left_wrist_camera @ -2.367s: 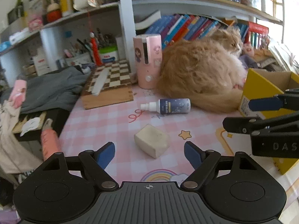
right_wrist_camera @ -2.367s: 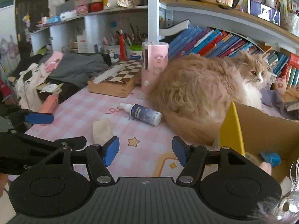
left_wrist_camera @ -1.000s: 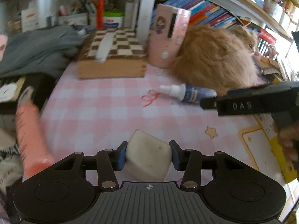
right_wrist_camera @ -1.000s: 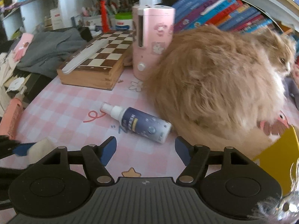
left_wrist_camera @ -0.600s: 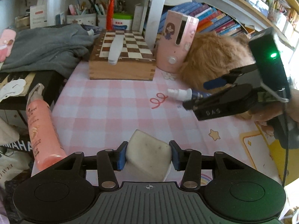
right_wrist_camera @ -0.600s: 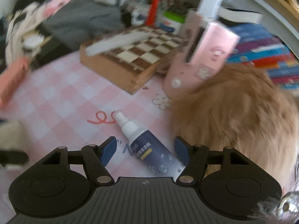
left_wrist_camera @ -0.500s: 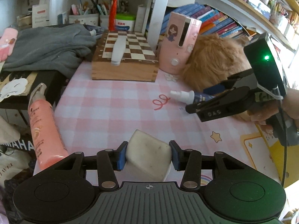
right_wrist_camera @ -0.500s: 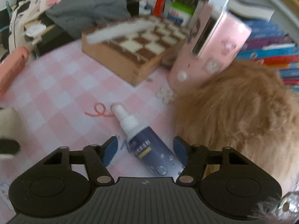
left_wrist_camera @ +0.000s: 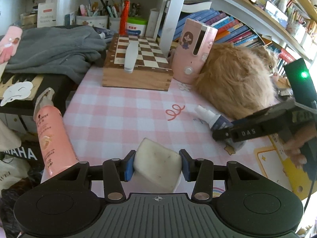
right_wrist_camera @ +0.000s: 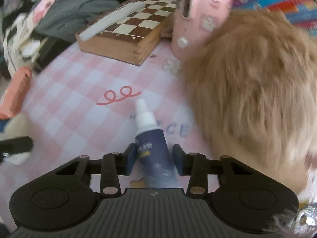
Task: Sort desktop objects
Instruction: 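Close the left gripper on the sponge while the right gripper grasps the spray bottle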
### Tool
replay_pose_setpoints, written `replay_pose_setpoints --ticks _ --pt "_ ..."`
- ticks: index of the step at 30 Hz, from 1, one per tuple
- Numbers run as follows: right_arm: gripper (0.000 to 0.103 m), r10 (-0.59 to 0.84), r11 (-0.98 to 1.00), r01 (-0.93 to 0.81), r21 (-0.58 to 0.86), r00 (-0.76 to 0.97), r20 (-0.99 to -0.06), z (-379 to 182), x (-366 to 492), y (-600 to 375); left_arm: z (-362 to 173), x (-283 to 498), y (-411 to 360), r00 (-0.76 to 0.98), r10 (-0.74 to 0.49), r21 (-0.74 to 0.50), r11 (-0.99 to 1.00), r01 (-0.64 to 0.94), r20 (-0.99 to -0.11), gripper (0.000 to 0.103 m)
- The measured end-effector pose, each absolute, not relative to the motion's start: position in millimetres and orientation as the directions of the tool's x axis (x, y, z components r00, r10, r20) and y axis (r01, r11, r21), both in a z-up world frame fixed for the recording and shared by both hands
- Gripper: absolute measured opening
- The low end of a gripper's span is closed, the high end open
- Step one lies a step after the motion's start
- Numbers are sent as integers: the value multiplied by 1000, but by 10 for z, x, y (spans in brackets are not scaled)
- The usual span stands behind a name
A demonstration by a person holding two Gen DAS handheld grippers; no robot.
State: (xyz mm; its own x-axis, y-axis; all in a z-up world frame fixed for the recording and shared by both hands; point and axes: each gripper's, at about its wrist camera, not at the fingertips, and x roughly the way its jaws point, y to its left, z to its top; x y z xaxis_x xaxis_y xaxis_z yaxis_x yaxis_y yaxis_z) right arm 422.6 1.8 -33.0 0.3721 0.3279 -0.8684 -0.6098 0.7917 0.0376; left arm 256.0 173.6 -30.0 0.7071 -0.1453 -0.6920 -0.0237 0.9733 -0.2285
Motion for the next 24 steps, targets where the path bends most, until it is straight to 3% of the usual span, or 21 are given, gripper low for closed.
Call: replay_pose_setpoints --ticks 6,24 --pt "30 327 791 -611 12 407 -853 -340 4123 4 -316 2550 1691 699 -170 -250 968 -14 -695 44" --pt "30 465 814 -559 160 461 -756 191 3390 -484 110 2139 1317 780 -126 -236 971 -29 -613 37"
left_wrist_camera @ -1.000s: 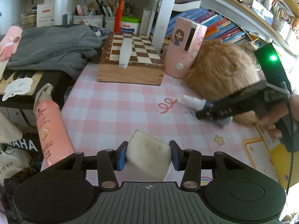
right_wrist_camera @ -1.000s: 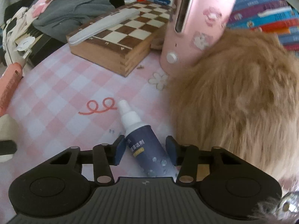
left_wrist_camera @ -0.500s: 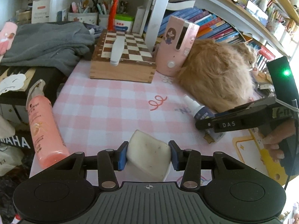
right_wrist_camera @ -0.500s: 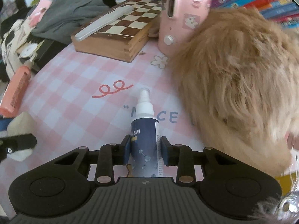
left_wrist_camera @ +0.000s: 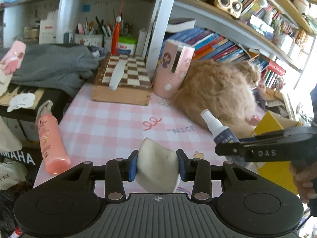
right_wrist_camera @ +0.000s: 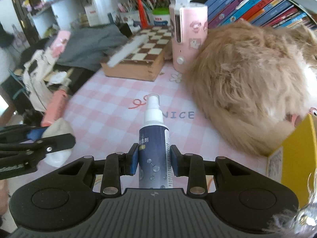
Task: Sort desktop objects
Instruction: 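Close the left gripper on the sponge while the right gripper grasps the spray bottle, then lift and carry the sponge and spray bottle toward the yellow box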
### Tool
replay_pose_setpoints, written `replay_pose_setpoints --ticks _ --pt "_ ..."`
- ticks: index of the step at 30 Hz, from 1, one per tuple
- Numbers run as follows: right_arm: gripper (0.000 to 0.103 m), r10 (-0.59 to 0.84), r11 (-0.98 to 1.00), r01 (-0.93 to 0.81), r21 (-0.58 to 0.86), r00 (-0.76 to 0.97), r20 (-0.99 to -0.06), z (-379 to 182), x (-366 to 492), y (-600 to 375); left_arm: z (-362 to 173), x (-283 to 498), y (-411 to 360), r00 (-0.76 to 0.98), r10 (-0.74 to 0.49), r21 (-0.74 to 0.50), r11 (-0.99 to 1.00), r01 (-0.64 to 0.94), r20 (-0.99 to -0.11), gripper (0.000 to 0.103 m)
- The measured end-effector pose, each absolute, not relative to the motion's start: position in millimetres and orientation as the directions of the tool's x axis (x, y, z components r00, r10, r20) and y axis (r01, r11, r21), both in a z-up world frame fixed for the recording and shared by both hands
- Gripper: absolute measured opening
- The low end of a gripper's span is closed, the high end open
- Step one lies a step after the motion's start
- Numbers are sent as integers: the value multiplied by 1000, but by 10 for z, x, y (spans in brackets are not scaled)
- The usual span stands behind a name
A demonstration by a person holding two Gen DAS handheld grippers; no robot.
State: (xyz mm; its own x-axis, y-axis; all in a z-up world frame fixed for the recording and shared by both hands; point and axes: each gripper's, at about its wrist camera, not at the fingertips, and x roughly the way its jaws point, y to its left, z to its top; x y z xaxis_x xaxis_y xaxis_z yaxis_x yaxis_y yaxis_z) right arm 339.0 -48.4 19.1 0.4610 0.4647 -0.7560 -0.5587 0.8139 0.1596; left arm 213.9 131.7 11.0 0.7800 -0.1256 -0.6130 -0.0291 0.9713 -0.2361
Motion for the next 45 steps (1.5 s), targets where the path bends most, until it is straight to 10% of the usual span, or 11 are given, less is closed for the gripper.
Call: replay_pose_setpoints --ticks 45 --pt "30 439 898 -351 265 681 -586 903 1179 -3301 837 908 -991 780 -352 -245 934 259 -518 36"
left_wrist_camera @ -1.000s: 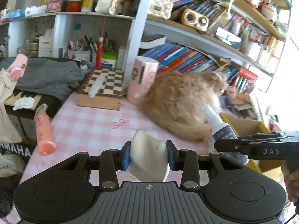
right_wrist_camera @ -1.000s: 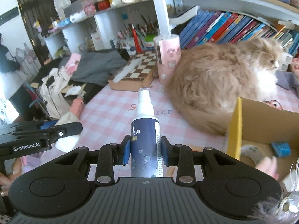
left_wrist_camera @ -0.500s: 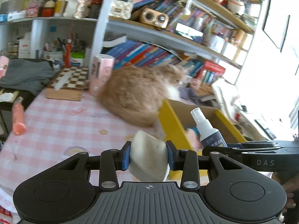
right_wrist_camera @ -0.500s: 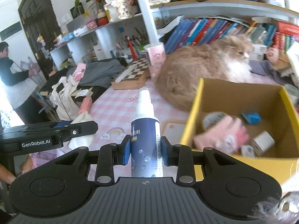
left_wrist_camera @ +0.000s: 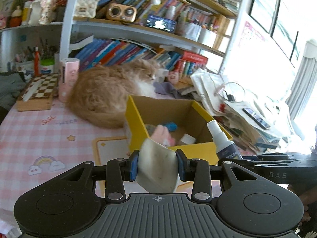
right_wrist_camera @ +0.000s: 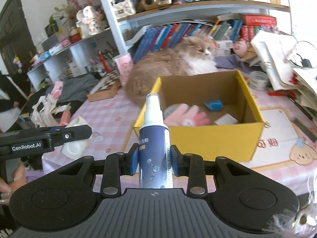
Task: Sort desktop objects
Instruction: 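Lift and carry the sponge and spray bottle toward the yellow box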
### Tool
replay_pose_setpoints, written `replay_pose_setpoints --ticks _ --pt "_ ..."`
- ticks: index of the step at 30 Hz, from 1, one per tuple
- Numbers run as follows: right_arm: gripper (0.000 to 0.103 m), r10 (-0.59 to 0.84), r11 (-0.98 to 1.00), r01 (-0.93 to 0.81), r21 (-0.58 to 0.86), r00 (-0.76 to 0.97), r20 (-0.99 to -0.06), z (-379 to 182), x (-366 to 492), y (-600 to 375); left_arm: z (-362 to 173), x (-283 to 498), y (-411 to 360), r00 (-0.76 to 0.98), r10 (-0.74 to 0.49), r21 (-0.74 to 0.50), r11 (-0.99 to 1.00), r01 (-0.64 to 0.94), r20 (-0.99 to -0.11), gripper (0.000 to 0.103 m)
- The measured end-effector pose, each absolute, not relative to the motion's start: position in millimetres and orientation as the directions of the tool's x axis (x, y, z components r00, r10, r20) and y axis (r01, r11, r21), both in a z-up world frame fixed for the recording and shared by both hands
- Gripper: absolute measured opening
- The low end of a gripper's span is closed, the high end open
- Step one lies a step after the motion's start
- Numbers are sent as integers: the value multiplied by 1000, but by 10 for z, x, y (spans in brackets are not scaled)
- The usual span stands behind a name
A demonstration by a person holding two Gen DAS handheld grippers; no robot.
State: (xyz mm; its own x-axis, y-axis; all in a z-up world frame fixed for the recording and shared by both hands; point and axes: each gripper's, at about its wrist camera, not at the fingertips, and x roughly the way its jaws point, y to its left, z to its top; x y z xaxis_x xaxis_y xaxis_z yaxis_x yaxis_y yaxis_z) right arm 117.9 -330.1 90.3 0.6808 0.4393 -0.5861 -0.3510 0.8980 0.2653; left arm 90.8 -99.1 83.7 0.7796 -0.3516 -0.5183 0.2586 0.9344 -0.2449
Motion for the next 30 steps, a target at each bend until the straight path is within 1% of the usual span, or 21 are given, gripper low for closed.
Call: replay_pose_setpoints --ticks 6,17,23,30 --pt "30 418 908 -318 271 690 -590 844 1062 -3434 825 907 -1159 762 -372 -225 928 297 -530 36" --pt "30 365 931 -259 257 675 -641 693 926 -3597 732 900 -1399 728 -400 -189 914 358 -556 36" --pt "30 355 935 -240 262 669 -653 660 910 -3657 750 895 -1486 732 -415 -174 906 385 -540 36" --pt "30 344 938 -228 260 693 -634 719 881 -3737 860 949 -1598 740 -442 -168 893 418 -507 36"
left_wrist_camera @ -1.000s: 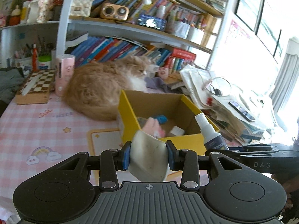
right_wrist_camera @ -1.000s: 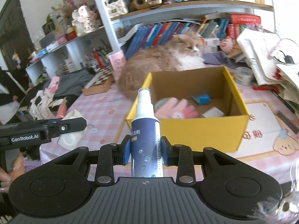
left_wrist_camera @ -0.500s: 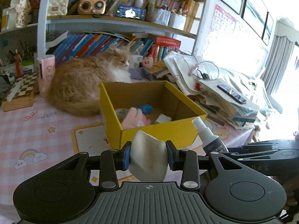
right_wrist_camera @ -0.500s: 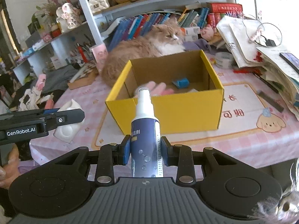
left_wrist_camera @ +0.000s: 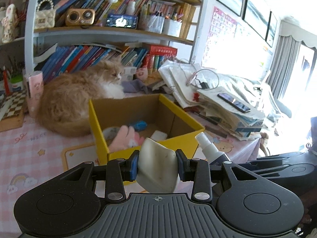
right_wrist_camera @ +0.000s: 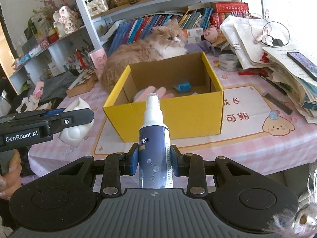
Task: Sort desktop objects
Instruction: 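Lift and carry the sponge and spray bottle toward the yellow box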
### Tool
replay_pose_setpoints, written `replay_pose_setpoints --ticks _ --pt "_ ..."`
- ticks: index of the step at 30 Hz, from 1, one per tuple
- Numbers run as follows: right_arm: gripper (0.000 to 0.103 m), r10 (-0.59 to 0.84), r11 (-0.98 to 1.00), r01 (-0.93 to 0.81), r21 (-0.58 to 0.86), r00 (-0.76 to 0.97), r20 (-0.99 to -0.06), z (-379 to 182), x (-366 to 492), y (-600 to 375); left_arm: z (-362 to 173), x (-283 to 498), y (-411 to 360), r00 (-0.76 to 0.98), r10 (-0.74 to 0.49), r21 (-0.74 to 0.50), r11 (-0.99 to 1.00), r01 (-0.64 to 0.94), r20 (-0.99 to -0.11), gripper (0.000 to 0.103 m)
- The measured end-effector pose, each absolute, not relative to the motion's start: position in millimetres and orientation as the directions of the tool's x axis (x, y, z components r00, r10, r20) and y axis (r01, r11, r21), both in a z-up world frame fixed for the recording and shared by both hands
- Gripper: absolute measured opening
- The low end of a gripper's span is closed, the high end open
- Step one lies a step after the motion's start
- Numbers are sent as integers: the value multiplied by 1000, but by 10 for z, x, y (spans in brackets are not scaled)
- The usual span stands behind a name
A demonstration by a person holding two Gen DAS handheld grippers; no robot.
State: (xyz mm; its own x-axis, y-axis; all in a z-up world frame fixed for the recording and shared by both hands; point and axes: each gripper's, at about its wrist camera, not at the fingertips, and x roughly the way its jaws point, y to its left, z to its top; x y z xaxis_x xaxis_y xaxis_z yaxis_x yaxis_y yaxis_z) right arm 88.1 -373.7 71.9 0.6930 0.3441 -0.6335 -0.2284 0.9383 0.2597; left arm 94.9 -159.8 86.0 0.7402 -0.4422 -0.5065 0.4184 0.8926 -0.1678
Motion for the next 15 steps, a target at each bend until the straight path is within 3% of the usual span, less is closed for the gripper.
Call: replay_pose_setpoints --ticks 15 --pt "30 291 952 -159 261 734 -614 863 1101 -3896 1050 1352 -1681 729 -511 -181 855 486 -456 36"
